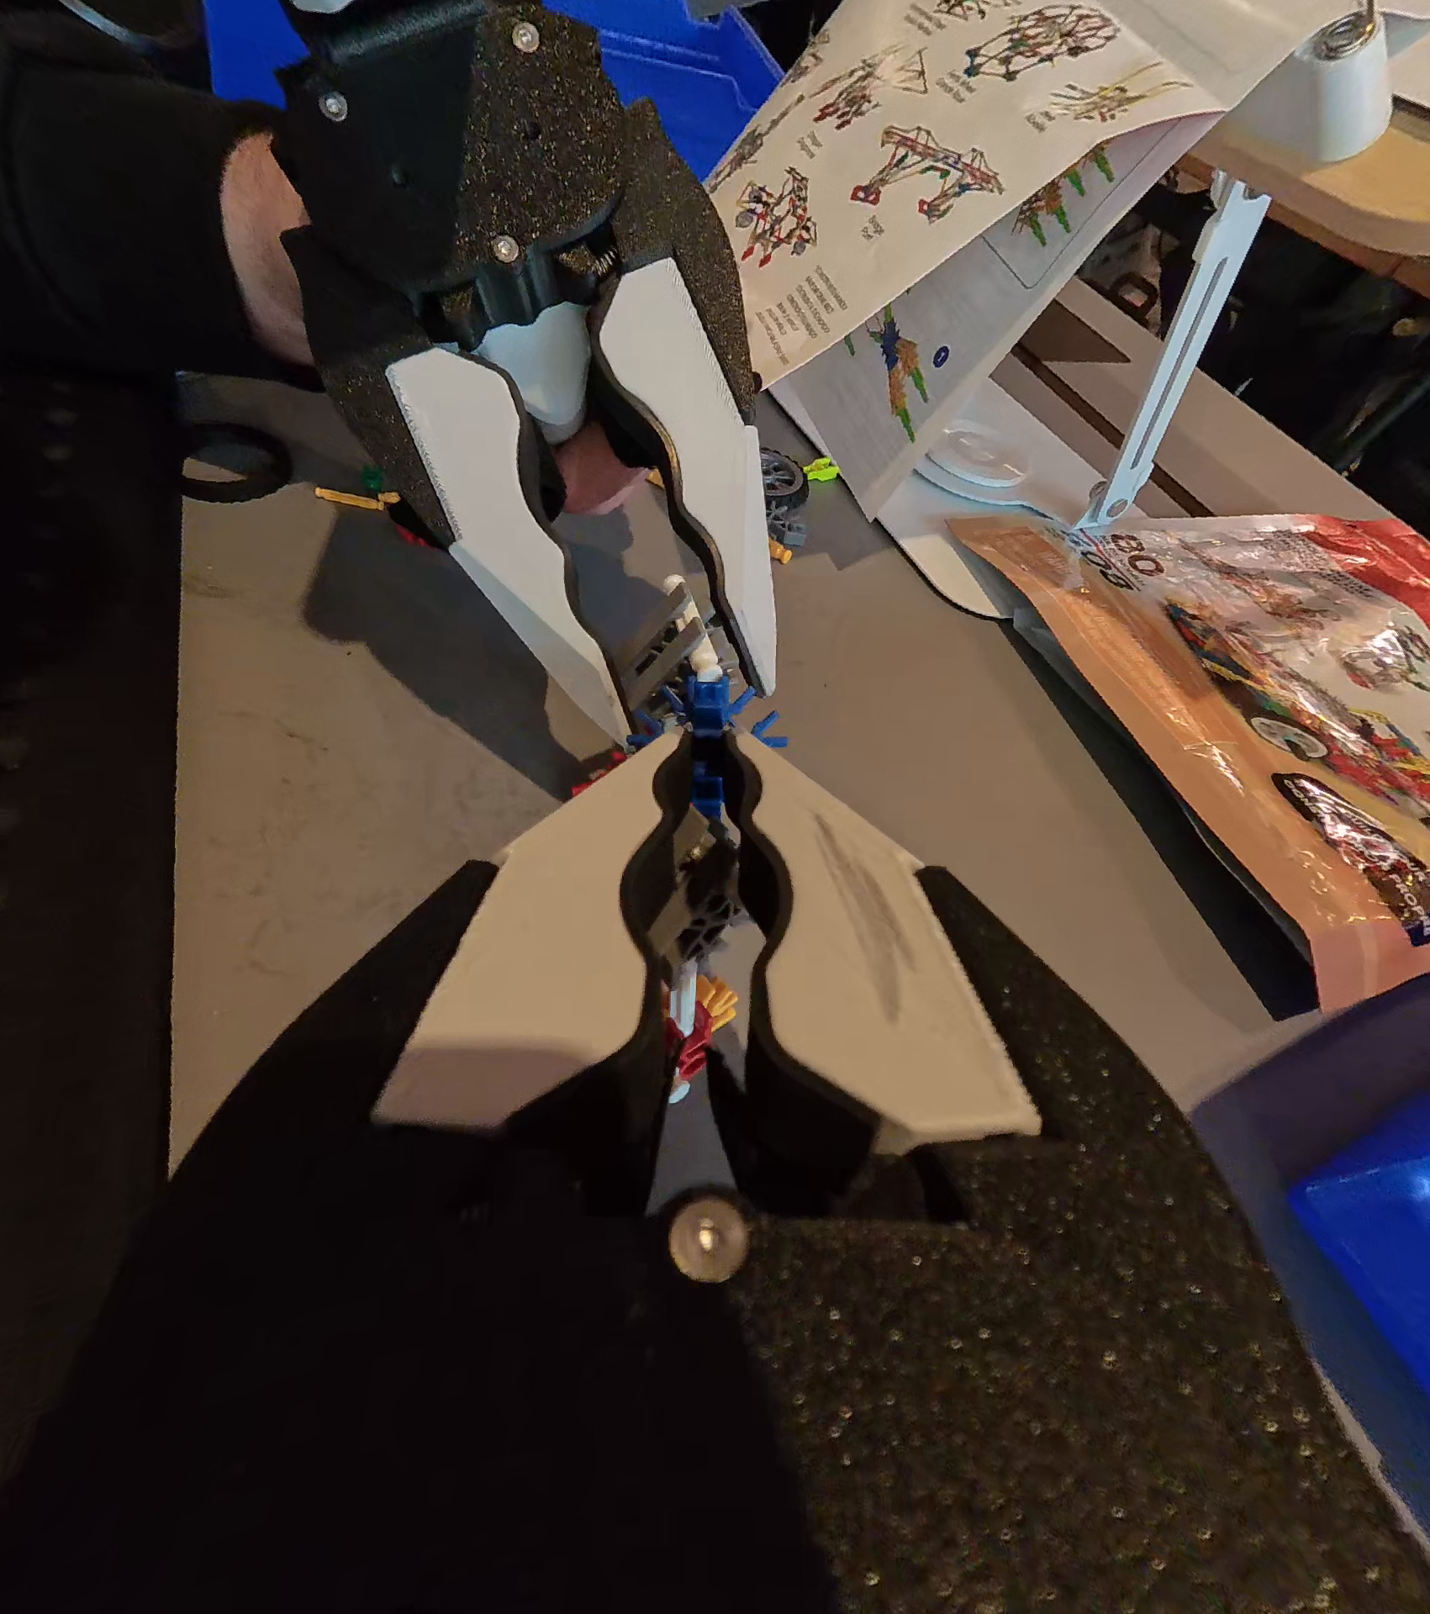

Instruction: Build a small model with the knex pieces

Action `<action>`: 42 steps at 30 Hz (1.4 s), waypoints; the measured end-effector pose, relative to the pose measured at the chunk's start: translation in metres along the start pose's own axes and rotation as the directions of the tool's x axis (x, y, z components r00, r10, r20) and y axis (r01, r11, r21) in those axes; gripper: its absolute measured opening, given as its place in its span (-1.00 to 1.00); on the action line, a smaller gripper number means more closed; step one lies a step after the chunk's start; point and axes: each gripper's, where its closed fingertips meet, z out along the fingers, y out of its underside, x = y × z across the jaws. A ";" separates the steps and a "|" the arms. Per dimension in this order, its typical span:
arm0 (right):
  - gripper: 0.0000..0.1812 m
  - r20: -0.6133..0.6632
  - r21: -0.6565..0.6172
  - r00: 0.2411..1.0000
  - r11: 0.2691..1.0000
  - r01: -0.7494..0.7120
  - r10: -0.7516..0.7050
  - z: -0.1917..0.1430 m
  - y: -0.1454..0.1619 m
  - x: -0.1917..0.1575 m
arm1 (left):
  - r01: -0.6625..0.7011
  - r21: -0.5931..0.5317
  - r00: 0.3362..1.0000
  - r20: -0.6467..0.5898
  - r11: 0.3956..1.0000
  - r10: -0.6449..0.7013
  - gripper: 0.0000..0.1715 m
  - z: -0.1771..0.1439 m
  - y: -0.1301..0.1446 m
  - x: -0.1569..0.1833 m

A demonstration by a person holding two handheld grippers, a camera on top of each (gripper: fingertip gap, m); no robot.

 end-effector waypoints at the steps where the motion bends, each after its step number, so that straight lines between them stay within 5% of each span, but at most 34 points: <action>1: -0.95 -0.002 -0.001 1.000 1.000 0.002 -0.002 0.000 0.000 0.000 | 0.000 0.000 1.000 0.000 1.000 0.000 -0.63 0.000 0.000 0.000; 42: -0.95 -0.038 0.003 0.996 0.997 0.080 -0.080 -0.003 -0.011 -0.003 | -0.122 -0.121 0.991 0.037 0.985 0.127 -0.63 -0.001 0.002 -0.003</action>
